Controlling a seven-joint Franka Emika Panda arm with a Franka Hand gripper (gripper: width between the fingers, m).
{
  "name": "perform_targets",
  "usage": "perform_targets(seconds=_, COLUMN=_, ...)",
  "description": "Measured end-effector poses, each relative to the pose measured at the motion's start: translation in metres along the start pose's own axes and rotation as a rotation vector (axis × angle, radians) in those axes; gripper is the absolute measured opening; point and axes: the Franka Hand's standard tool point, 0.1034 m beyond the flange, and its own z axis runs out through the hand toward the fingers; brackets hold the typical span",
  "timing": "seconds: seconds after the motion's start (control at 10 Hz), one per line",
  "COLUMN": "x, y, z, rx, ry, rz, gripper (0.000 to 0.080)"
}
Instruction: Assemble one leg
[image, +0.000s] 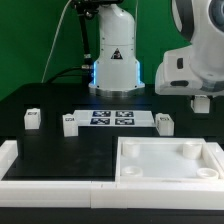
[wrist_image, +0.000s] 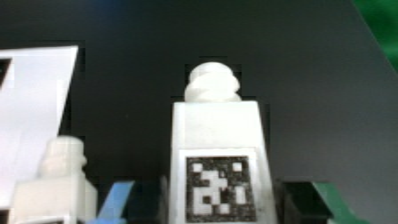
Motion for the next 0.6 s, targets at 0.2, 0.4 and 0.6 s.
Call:
perform_targets(seconds=0.2, x=-0.003, y=0.002, z=-0.001, rx=0.004, ry=0.143, rz=-0.008, gripper=0.0288)
perform_targets(seconds=0.4, x=0.001, y=0.006, z=-0.016, rx=-0.023, ry=0.345, rz=-0.052, gripper=0.0288)
perform_targets(seconds=0.6, x=-0.002, y=0.010, z=-0.027, rx=-0.041, ry=0.489, rz=-0.094, gripper=0.0288)
